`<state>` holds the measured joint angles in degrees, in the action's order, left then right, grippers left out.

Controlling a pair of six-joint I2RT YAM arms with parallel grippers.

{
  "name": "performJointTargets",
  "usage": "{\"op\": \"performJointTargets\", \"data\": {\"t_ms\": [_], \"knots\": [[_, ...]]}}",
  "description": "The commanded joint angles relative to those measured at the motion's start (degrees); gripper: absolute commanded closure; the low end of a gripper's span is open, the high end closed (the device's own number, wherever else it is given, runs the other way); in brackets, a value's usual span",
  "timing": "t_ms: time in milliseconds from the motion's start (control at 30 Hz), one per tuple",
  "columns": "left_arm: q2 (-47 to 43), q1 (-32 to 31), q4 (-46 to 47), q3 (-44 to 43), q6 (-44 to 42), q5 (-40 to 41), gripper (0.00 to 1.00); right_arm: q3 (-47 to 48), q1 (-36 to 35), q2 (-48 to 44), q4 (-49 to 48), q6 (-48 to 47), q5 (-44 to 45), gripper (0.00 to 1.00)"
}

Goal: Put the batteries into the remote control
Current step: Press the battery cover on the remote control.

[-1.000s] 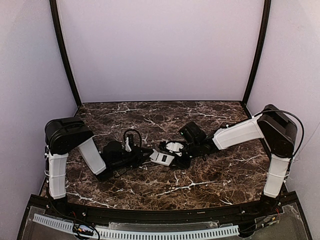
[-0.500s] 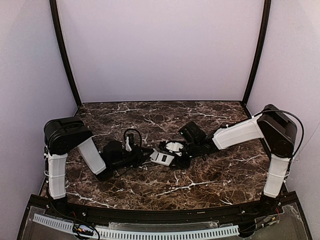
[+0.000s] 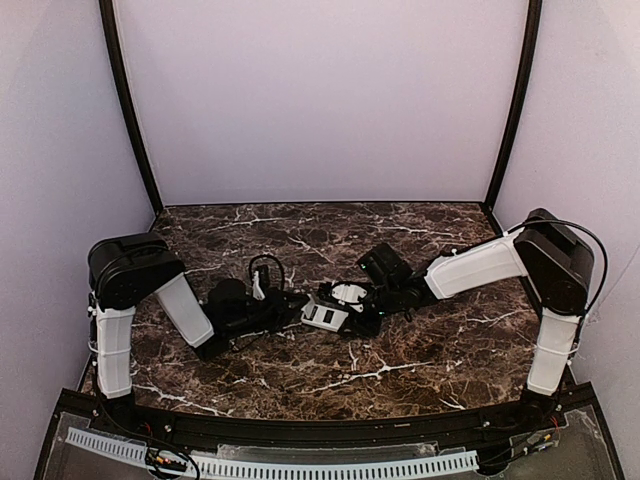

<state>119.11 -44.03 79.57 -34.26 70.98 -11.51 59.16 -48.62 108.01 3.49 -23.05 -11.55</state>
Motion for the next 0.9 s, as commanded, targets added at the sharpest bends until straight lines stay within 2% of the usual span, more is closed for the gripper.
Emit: {"op": "performJointTargets", "data": {"t_ms": [0,300,867], "knots": [[-1.25,-0.68,13.62,-1.13,0.44,-0.25,1.00,0.70,0.98,1.94,-0.26,1.00,2.84,0.89],[-1.17,-1.76,13.62,-2.93,1.05,-0.81,1.00,0.67,1.06,1.70,-0.47,1.08,2.64,0.90],[-0.63,-1.38,13.66,-0.78,0.10,0.58,1.00,0.27,1.16,1.24,-0.47,1.12,2.42,0.90]]}}
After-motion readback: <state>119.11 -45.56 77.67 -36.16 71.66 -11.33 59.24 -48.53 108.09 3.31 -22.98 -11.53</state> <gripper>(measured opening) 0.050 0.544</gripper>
